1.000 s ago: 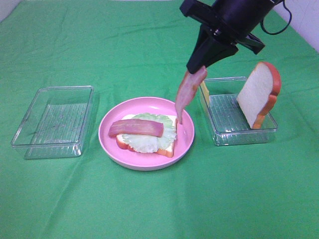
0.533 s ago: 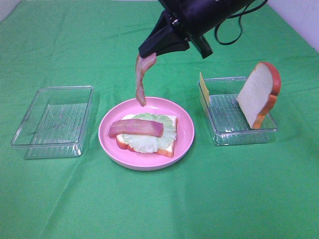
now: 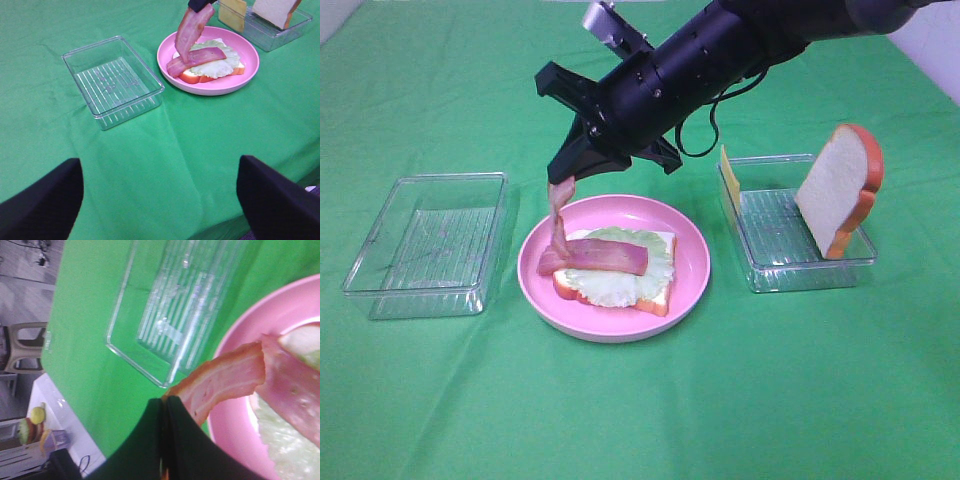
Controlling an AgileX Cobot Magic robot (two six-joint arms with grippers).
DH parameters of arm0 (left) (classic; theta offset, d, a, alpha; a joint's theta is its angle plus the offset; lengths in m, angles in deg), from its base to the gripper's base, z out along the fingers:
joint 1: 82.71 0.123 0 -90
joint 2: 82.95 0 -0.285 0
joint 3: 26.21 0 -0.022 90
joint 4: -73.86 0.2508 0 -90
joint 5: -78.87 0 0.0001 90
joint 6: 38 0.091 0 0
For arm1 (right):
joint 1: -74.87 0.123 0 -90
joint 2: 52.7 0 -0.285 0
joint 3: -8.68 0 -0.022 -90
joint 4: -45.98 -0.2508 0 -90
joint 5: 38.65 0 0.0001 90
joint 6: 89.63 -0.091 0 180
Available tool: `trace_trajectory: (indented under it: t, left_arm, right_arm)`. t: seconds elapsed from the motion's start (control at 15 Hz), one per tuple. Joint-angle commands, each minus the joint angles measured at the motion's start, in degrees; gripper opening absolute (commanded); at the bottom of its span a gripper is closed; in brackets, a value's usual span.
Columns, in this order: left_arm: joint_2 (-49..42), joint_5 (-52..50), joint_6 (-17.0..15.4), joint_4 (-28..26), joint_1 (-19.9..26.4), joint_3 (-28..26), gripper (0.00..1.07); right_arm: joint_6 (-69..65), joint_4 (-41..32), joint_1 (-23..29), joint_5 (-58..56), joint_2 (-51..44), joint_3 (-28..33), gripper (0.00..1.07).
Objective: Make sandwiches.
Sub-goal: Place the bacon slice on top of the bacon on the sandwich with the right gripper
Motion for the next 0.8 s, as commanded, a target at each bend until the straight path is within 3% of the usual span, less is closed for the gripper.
trace_trajectory:
  t: [0.07, 0.27, 0.33, 0.47, 0.53, 0.6, 0.8]
  left_arm:
    - [-1.26, -0.57, 0.17, -0.46, -0.29, 0.06, 0.79]
    - [-1.26, -0.57, 0.17, -0.46, -0.29, 0.06, 0.79]
    - [-1.26, -0.57, 0.17, -0.46, -0.29, 0.06, 0.79]
    - [-1.26, -0.57, 0.17, -0.46, -0.29, 0.06, 0.79]
    - [-1.26, -0.57, 0.17, -0.46, -0.29, 0.06, 0.79]
    - [-1.26, -0.57, 0.17, -0.46, -0.29, 0.06, 0.79]
    - [-1.26, -0.57, 0.17, -0.46, -0.29, 0.06, 0.79]
  right_arm:
    - [-7.33, 8.25, -0.23, 1.2, 0.11, -0.23, 0.0]
    - [-18.56, 21.49, -0.23, 1.09, 0.11, -0.23, 0.0]
    - [-20.57, 23.61, -0.23, 0.97, 0.11, -0.23, 0.05]
    - [-21.26, 24.47, -0.23, 0.97, 0.11, -0.23, 0.26]
    - [-21.14, 24.47, -0.23, 0.97, 0.11, -0.23, 0.5]
    - [-20.97, 24.69, -0.23, 0.8, 0.06, -0.23, 0.65]
    - [-20.97, 28.65, -0.23, -3.32, 0.0, -2.23, 0.72]
